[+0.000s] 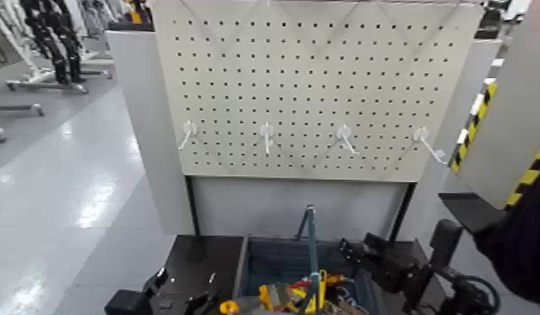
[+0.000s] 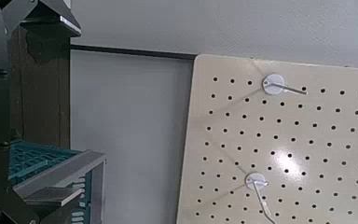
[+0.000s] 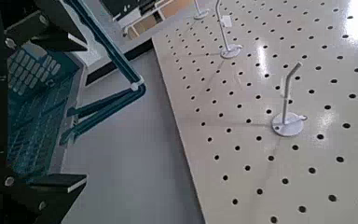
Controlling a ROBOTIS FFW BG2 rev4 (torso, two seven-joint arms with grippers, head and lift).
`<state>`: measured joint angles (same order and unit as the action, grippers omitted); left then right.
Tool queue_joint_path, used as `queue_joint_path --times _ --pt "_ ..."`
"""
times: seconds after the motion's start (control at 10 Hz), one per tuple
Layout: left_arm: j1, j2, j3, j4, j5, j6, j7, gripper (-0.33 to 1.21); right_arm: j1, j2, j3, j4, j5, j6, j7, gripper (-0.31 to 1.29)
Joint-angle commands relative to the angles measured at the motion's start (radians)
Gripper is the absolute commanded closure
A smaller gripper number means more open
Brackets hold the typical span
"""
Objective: Put the yellow roller into the crate.
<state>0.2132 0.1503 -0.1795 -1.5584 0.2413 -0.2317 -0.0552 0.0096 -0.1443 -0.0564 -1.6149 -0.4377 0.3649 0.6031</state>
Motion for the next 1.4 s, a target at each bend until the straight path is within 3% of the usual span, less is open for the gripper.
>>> queue_joint_path --times 0.1,0.4,0.6,0.8,1.0,1.4 --pt "0.002 0.0 0.002 0.0 0.001 -0.001 0.0 0.11 0.047 0.02 -0.013 -0.071 0.08 -0.073 -0.069 0.14" --pt "0.003 0.0 0.002 -0.002 0.001 -0.001 0.0 0.11 0.138 0.054 -0.013 -0.132 0.16 -0.231 -0.238 0.14" --pt "0.005 0.002 0.003 -0.003 0.001 -0.001 0.0 0.11 0.21 0.069 0.024 -0.141 0.159 -0.382 -0.405 0.14" --pt "0.005 0.002 0.003 -0.003 0.001 -0.001 0.0 0.11 0.256 0.074 0.072 -0.14 0.165 -0.466 -0.511 0.14" --pt "0.008 0.002 0.006 -0.003 0.001 -0.005 0.0 0.11 0.297 0.089 0.082 -0.141 0.185 -0.524 -0.56 0.14" --pt "0.009 0.0 0.009 -0.003 0.003 -0.009 0.0 0.11 0.362 0.103 0.096 -0.146 0.266 -0.598 -0.625 0.14"
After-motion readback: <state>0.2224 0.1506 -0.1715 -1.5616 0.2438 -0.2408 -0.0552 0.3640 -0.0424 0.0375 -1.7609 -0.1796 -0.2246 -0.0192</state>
